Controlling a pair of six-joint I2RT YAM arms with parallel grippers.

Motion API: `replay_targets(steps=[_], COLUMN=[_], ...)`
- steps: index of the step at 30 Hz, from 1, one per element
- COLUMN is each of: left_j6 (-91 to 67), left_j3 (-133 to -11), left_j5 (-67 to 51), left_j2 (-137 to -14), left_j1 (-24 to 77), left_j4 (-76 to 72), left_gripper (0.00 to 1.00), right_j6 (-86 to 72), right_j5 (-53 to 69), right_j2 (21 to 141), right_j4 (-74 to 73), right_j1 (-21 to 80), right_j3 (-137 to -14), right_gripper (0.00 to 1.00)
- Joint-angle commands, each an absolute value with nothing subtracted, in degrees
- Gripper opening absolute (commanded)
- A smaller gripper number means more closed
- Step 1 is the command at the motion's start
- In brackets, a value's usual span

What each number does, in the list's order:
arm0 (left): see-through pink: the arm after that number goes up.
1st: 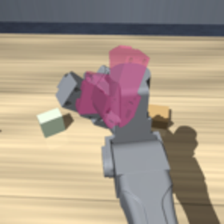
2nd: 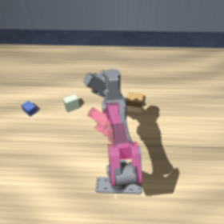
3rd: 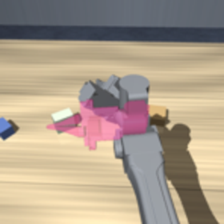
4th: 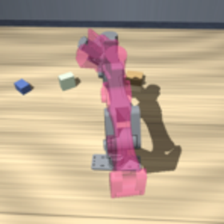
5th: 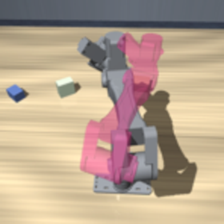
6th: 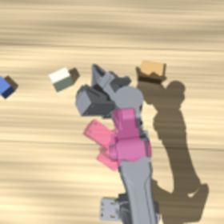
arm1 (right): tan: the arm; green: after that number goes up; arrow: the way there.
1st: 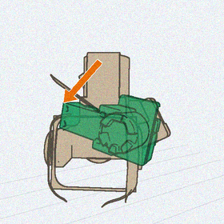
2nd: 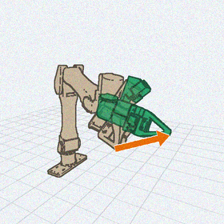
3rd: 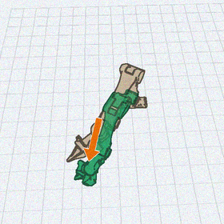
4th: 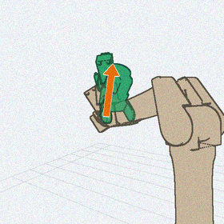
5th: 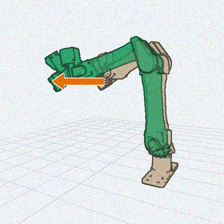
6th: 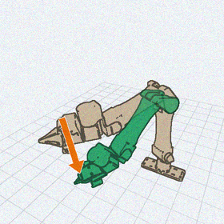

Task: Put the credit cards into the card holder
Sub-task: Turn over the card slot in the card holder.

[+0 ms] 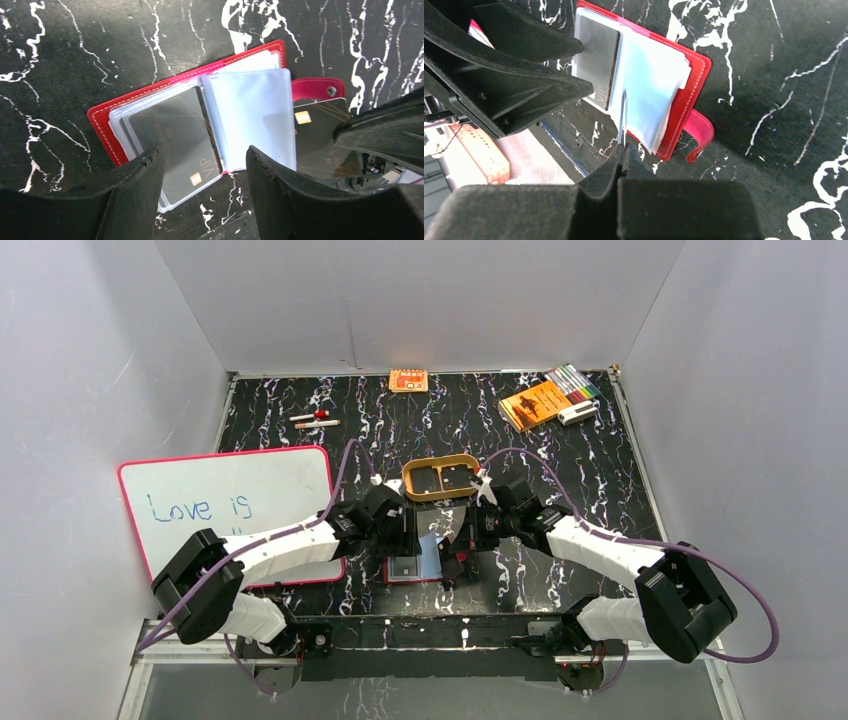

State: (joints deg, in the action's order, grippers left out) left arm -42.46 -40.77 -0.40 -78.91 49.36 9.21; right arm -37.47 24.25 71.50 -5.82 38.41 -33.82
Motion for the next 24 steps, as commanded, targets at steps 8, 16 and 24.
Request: replay_targets(steps=[8, 16, 24], left_j6=[-42.04, -42.11, -41.88], left_j3=[-43.31, -43.98, -44.52], left_j5=[-6.52, -7.56, -2.94], left_j2=[-77.6, -78.35, -79.34], left_j1=[49.5, 49.49, 49.48], left_j4=[5.77, 4.93, 8.88], left_gripper=[0.6, 0.62, 0.42], right_j6=[-37.53, -37.01, -36.66], right_j5=[28.22, 28.74, 28.74], right_j2=[73.23, 75.07, 75.85], right_j4=[-0.53, 1.44, 1.54], right_j1=[39.42, 40.51, 40.86], right_j3=[-33.99, -35.54, -36.12], right_gripper=[0.0, 0.0, 0.0])
